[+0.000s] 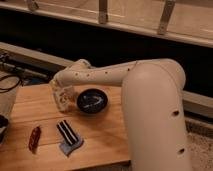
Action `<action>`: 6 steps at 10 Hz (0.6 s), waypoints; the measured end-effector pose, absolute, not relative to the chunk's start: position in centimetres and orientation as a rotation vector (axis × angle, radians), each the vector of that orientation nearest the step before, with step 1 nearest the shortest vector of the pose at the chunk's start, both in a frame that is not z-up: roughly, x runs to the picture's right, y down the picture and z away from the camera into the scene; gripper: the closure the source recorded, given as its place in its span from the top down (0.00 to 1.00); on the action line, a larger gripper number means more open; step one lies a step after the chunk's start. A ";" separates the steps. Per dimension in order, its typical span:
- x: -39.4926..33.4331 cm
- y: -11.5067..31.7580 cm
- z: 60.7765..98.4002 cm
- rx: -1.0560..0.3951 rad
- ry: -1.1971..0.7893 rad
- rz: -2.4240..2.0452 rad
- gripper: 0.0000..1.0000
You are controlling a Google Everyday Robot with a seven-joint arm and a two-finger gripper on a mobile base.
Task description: Stand the bottle upright
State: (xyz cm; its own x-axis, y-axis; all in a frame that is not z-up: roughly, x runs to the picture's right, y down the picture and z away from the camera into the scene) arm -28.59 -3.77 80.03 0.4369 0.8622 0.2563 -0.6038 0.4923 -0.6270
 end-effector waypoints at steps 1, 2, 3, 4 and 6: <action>-28.6 -4.2 80.1 -0.469 -0.610 0.943 0.24; -28.5 -4.4 80.2 -0.457 -0.615 0.932 0.33; -28.6 -4.7 80.3 -0.443 -0.624 0.916 0.37; -28.7 -5.0 80.3 -0.429 -0.641 0.907 0.34; -28.7 -5.4 80.3 -0.415 -0.660 0.902 0.18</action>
